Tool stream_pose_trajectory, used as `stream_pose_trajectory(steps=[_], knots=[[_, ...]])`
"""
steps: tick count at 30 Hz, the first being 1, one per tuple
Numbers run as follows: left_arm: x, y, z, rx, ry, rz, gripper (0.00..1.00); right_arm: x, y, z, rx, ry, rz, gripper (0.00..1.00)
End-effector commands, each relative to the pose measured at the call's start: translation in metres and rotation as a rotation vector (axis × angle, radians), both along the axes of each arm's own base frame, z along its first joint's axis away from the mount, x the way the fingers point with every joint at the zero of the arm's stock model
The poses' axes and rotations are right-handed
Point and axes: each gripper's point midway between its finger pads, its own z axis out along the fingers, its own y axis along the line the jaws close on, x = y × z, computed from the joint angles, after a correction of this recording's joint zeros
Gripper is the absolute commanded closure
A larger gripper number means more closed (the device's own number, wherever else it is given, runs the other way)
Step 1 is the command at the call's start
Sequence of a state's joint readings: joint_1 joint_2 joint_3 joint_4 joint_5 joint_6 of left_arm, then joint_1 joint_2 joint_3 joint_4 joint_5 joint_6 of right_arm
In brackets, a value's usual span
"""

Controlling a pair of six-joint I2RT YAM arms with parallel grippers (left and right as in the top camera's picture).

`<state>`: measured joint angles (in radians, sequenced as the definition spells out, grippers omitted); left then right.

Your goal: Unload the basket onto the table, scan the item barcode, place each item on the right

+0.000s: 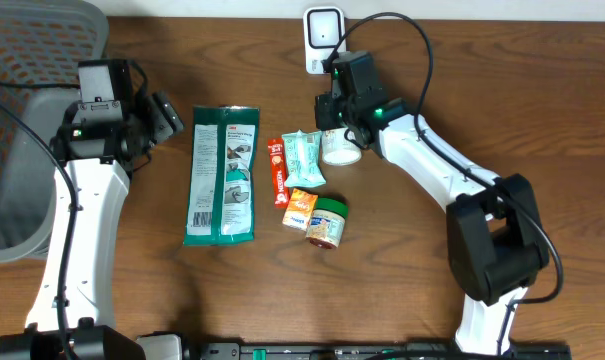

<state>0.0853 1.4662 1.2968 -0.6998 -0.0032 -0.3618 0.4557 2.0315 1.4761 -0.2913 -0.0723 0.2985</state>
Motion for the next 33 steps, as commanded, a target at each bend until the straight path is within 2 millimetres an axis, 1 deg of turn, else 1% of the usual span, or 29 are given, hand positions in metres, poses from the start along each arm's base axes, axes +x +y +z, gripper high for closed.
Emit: stream_pose_trajectory(steps=[1,3,5,7,11,16,17,19,21,22,23,24,26,28,29,31,33], knots=[[0.001,0.003,0.002,0.013,-0.001,0.001,0.14,0.0,-0.009,-0.027,-0.061,0.037,-0.012,0.99],[0.001,0.003,0.002,0.013,-0.001,0.001,0.14,-0.003,-0.014,-0.03,-0.071,0.058,-0.018,0.99],[0.001,0.003,0.002,0.013,-0.001,0.001,0.14,-0.007,-0.021,-0.025,-0.079,0.076,-0.025,0.99],[0.001,0.003,0.002,0.013,0.0,0.001,0.14,-0.016,-0.027,-0.018,-0.087,0.104,-0.027,0.99],[0.001,0.003,0.002,0.013,-0.001,0.001,0.14,-0.045,-0.035,-0.002,-0.109,0.179,-0.013,0.99],[0.001,0.003,0.002,0.013,0.0,0.001,0.14,-0.08,-0.049,0.008,-0.151,0.285,-0.024,0.99],[0.001,0.003,0.002,0.013,-0.001,0.001,0.14,-0.083,-0.052,0.012,-0.154,0.29,-0.024,0.99],[0.001,0.003,0.002,0.013,-0.001,0.001,0.14,-0.079,-0.065,0.025,-0.167,0.257,-0.058,0.99],[0.001,0.003,0.002,0.013,0.0,0.001,0.14,-0.071,-0.085,0.042,-0.15,0.225,-0.112,0.99],[0.001,0.003,0.002,0.013,0.0,0.001,0.14,-0.066,-0.102,0.05,-0.132,0.217,-0.165,0.99],[0.001,0.003,0.002,0.013,-0.001,0.001,0.14,-0.063,-0.117,0.054,-0.122,0.217,-0.207,0.99],[0.001,0.003,0.002,0.013,0.0,0.001,0.14,-0.059,-0.137,0.058,-0.115,0.216,-0.252,0.99],[0.001,0.003,0.002,0.013,0.0,0.001,0.14,-0.052,-0.187,0.055,-0.107,0.238,-0.368,0.99],[0.001,0.003,0.002,0.013,0.0,0.001,0.14,-0.048,-0.224,0.043,-0.091,0.28,-0.445,0.99],[0.001,0.003,0.002,0.013,0.0,0.001,0.14,-0.047,-0.237,0.034,-0.071,0.305,-0.46,0.99],[0.001,0.003,0.002,0.013,-0.001,0.001,0.14,-0.04,-0.251,0.014,-0.014,0.342,-0.445,0.99],[0.001,0.003,0.002,0.013,0.0,0.001,0.14,-0.039,-0.272,-0.009,-0.014,0.389,-0.494,0.99]])
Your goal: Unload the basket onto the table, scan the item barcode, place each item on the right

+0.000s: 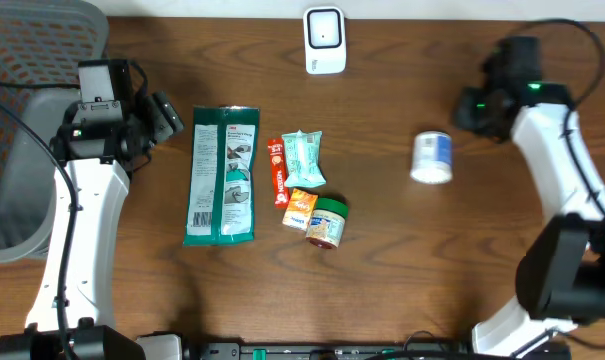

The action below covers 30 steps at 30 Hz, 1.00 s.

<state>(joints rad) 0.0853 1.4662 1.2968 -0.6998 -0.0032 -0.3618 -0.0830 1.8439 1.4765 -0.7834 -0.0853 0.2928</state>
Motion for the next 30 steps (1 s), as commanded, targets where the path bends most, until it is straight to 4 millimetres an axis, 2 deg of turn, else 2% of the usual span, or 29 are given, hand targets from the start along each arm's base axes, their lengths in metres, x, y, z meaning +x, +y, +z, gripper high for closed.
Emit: stream_pose_trajectory(steps=[1,3,4,7,10,13,18,25,30], knots=[[0.001,0.003,0.002,0.013,0.0,0.001,0.14,-0.004,-0.012,-0.046,0.062,0.108,-0.029,0.99],[0.001,0.003,0.002,0.013,-0.001,0.001,0.14,-0.013,-0.024,-0.066,0.094,0.174,-0.078,0.99],[0.001,0.003,0.002,0.013,-0.001,0.001,0.14,-0.016,-0.023,-0.073,0.12,0.195,-0.066,0.99],[0.001,0.003,0.002,0.013,-0.001,0.001,0.14,-0.017,0.001,-0.083,0.216,0.199,0.095,0.99],[0.001,0.003,0.002,0.013,0.0,0.001,0.14,-0.023,0.001,-0.091,0.193,0.234,0.103,0.99],[0.001,0.003,0.002,0.013,0.0,0.001,0.14,-0.027,-0.002,-0.092,0.166,0.247,0.126,0.99],[0.001,0.003,0.002,0.013,-0.001,0.001,0.14,-0.025,0.006,-0.089,0.163,0.217,0.247,0.99],[0.001,0.003,0.002,0.013,-0.001,0.001,0.14,-0.063,0.02,-0.089,0.249,0.37,0.237,0.99],[0.001,0.003,0.002,0.013,0.0,0.001,0.14,-0.064,0.038,-0.088,0.243,0.375,0.285,0.95]])
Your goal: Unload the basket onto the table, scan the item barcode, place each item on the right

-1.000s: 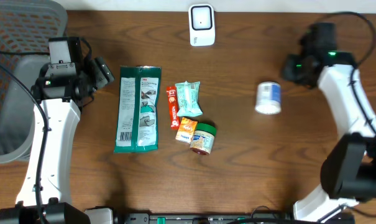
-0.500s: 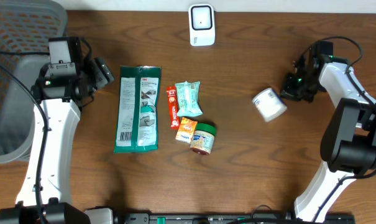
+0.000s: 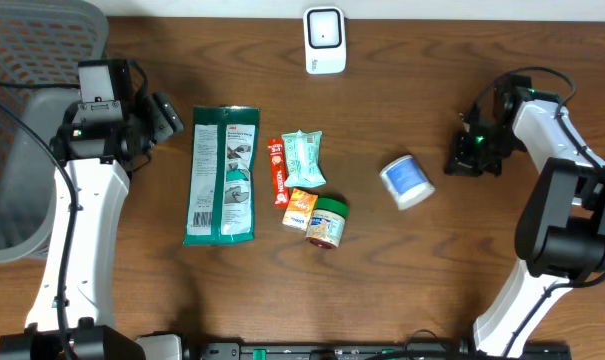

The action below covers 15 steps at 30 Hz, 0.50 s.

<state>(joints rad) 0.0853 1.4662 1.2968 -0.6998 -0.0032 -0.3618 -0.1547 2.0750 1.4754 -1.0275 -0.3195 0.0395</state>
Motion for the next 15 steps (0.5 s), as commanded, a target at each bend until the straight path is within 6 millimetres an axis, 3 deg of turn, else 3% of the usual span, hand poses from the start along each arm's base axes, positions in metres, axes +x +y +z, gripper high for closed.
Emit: stream_pose_trajectory(steps=[1,4,15], knots=[[0.001,0.003,0.002,0.013,0.0,0.001,0.14,0.005,0.025,0.005,0.028,-0.036,0.081,0.95],[0.001,0.003,0.002,0.013,0.0,0.001,0.14,0.004,0.04,0.006,0.056,-0.043,0.125,0.97],[0.001,0.003,0.002,0.013,0.0,0.001,0.14,0.003,0.046,0.011,0.077,-0.034,0.127,0.99]])
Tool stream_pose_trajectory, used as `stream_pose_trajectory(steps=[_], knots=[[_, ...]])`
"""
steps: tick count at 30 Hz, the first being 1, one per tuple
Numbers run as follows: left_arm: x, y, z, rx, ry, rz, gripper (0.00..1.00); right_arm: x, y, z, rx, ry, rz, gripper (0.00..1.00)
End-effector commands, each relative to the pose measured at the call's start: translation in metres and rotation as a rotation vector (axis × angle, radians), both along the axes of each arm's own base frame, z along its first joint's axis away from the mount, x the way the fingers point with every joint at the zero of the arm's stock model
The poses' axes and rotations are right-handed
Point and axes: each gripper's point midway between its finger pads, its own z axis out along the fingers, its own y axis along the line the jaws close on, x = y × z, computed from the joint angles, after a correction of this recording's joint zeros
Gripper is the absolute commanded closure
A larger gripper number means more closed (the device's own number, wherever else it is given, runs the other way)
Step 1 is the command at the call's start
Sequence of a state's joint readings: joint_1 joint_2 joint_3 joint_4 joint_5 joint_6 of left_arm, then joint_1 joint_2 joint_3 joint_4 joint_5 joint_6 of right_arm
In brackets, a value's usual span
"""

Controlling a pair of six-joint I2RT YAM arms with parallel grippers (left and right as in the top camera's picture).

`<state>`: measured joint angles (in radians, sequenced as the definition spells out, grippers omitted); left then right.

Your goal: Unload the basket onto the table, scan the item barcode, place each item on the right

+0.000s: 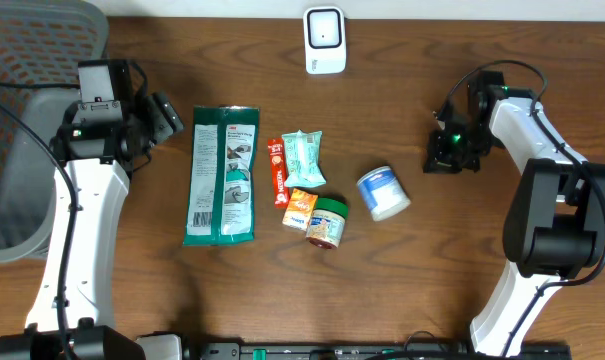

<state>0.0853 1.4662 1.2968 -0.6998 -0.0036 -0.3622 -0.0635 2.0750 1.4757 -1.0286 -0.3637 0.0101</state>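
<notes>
The white barcode scanner (323,39) stands at the table's far edge. A white tub with a blue label (383,192) lies on its side on the wood, free of both grippers. My right gripper (444,158) hangs low over the table, a little right of and beyond the tub, with nothing in it. Beside the grey chair at the far left, my left gripper (168,115) is also holding nothing.
Left of the tub lies a cluster: a long green pouch (223,175), a red stick pack (277,171), a pale green packet (304,158), an orange packet (300,208) and a green-lidded jar (327,221). A grey mesh chair (27,120) fills the left edge.
The tub now lies further left and slightly nearer, closer to the green-lidded jar. My right gripper has also shifted left and a little toward the far edge. The left arm is unchanged.
My right gripper first held the tub by the scanner, above the cluster. Then the tub lay loose on the right side of the table with the gripper withdrawn to the far right. Since then the tub has lain further left at each moment, and the gripper has come back toward it.
</notes>
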Motion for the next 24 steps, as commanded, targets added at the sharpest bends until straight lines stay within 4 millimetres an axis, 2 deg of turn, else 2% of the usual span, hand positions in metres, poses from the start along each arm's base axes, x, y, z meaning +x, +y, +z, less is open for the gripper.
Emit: stream_pose_trajectory(steps=[1,9,16,20,24], knots=[[0.001,0.003,0.002,0.013,0.0,0.0,0.14,0.002,0.008,0.011,0.056,-0.012,0.009,0.99],[0.001,0.003,0.002,0.012,0.0,0.001,0.14,-0.014,0.015,0.016,0.106,0.057,0.003,0.99],[0.001,0.003,0.002,0.012,0.0,0.001,0.14,-0.023,0.05,0.02,0.149,0.076,0.08,0.99],[0.001,0.003,0.002,0.012,-0.001,0.001,0.14,-0.021,0.078,0.032,0.252,0.03,0.165,0.99],[0.001,0.003,0.002,0.012,-0.001,0.001,0.14,-0.021,0.09,0.041,0.294,0.041,0.158,0.99]])
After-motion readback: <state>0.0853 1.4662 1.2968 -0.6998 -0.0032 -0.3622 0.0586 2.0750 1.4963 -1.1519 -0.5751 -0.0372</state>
